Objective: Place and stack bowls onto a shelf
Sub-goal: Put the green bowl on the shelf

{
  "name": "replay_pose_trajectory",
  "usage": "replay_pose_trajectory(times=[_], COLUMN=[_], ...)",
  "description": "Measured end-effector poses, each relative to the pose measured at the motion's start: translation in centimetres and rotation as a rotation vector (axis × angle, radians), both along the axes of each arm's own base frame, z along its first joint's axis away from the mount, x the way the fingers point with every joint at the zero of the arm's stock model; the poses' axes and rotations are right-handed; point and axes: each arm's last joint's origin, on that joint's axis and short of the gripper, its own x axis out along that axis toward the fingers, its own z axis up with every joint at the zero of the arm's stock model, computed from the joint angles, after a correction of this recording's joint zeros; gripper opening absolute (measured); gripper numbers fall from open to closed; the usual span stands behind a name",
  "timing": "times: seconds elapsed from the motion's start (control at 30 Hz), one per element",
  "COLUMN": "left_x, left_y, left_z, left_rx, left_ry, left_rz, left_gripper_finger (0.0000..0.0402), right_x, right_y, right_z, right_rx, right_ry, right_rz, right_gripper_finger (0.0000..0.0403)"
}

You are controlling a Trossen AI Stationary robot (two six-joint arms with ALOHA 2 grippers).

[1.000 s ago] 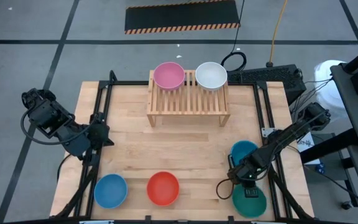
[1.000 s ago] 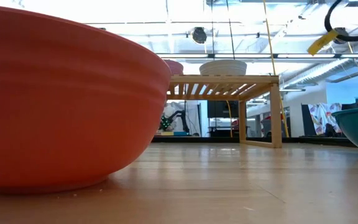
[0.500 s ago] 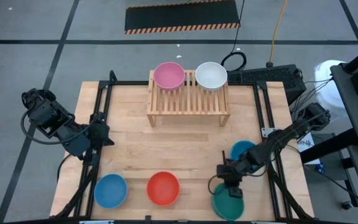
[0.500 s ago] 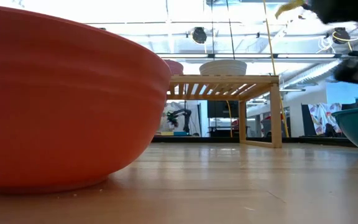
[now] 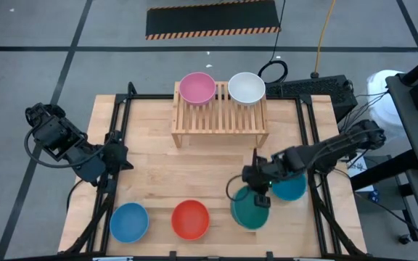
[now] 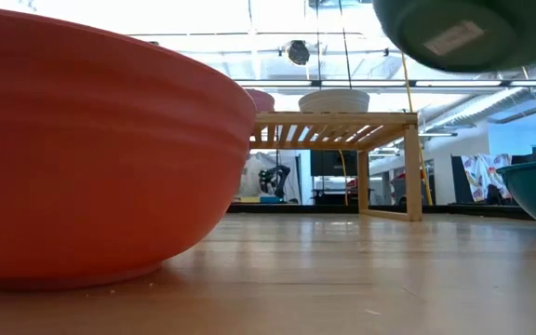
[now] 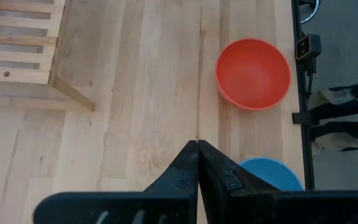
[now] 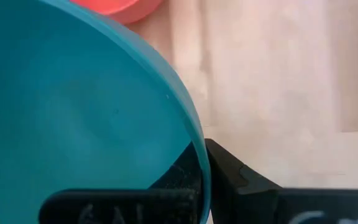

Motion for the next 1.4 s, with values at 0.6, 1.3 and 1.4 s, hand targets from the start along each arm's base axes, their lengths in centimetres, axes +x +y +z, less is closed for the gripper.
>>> replay_pose_trajectory(times=[0.6,1.3,1.4], left_x=[0.0,0.0,0.0], left_y=[0.0,0.1,0.1], left_z=[0.0,0.0,0.0], left_rx=[-0.006,-0.021,-0.021], left_ry=[0.0,-0.012,-0.012], left_rz=[0.009,0.072,0.072], left_gripper_finger=[0.0008,0.0008,0.0008], right_x=[-0.4,1.3,2.2], right_y=[-9.3,-16.7,-17.7], right_z=[8.1,11.2,11.8], right_rx=[-0.244,-0.345,-0.346], right_ry=[-0.008,0.183,0.147], right_rz=[-0.013,0.127,0.146], right_gripper_finger=[0.0,0.0,0.0])
